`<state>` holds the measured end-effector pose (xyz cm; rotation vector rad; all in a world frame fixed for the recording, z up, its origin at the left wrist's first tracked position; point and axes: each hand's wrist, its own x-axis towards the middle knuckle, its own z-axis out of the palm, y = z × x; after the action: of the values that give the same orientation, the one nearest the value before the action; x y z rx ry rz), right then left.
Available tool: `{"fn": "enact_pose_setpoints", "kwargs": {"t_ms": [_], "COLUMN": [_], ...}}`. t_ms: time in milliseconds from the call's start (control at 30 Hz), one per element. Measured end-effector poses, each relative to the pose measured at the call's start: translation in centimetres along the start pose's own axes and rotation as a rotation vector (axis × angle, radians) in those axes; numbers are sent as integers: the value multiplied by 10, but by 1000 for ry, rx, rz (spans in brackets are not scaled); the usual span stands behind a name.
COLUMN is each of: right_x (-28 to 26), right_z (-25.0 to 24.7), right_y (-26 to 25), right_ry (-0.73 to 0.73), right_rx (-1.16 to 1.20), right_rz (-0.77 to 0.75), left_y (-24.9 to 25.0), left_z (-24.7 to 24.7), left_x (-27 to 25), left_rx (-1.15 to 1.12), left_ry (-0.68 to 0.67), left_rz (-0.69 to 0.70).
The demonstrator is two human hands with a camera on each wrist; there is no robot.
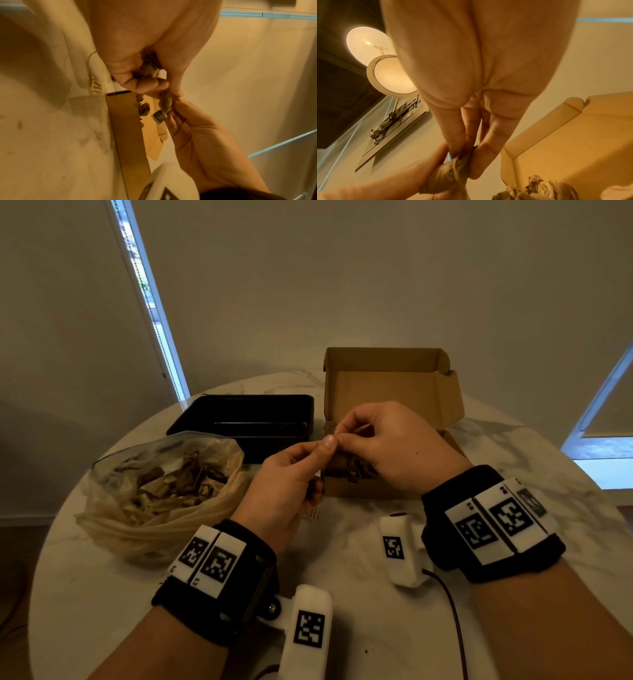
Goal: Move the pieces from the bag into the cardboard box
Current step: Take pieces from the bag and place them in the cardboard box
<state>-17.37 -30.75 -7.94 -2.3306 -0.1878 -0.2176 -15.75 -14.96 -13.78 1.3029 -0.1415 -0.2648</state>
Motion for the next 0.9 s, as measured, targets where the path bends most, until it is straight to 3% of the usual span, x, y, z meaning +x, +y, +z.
{"fn": "enact_pose_setpoints", "kwargs": {"t_ms": [100,400,733,900], "right_x": [2,8,8,5], "right_z": [-1,-10,-16,-14], "right_y": [2,10,16,16], "right_ry": [40,361,436,295], "right_rx": [23,263,191,75], "right_rz": [5,111,200,266], "left_y": [-1,3,7,11], "left_z": [2,5,8,6], "left_x": [1,-1,-2,-3], "left_rx": [9,18,-184,-218], "left_ry": [-16,-59,-84,-45], "left_rz": [-1,-28,85,175]}}
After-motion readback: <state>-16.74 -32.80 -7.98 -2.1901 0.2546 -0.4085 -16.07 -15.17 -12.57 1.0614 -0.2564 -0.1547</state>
